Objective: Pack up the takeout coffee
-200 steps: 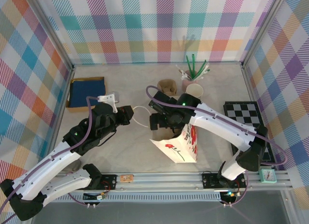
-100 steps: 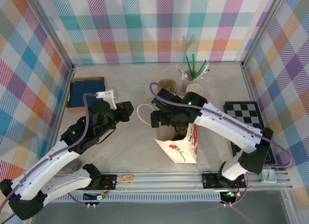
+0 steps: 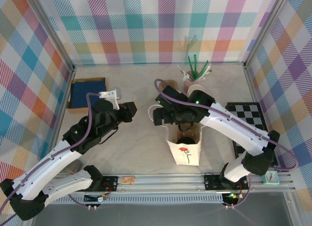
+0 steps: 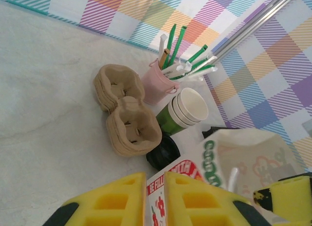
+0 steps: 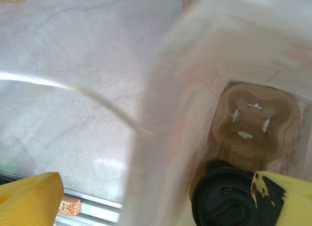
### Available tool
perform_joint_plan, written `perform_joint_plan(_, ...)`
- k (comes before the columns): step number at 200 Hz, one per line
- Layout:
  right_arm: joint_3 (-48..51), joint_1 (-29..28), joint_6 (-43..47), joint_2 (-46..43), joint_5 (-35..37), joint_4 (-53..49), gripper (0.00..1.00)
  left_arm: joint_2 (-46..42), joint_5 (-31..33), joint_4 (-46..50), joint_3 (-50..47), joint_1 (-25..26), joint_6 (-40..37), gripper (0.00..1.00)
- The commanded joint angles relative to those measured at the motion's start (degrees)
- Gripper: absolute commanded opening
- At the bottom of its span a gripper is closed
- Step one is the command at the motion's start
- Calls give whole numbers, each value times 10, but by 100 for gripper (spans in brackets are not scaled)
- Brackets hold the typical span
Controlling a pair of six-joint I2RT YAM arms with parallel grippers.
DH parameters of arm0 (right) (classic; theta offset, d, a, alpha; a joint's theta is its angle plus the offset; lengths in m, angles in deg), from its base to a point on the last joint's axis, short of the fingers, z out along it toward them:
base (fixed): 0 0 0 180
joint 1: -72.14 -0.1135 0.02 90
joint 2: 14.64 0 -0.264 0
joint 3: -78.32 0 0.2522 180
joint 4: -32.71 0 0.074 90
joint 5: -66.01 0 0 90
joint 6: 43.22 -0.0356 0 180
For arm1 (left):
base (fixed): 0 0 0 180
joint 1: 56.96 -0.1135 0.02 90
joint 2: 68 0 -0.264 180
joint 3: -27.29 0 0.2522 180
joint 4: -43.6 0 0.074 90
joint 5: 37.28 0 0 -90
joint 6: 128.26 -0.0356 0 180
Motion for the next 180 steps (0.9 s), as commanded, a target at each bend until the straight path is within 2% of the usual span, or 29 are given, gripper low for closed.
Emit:
perform_joint_plan(1,-21,2,12,-16,15,-22,99,0,-4,-16,22,9,-13,20)
perform_joint_plan(60,-32,1,15,-19,23,-31,99,3,-5,-15,25,8,-14,21)
perform_joint_plan(112,-61,2,20,-21,41,-62,99,15,-22,-31,28,8,-17,29)
perform_joint_plan(150,-53,1,24,-38,29,-71,99,22,-23,-37,33,8,-23,30)
perform_joint_plan(180,-71,1,24,-41,51,-114,99,31,-29,-39,39,8,-28,31)
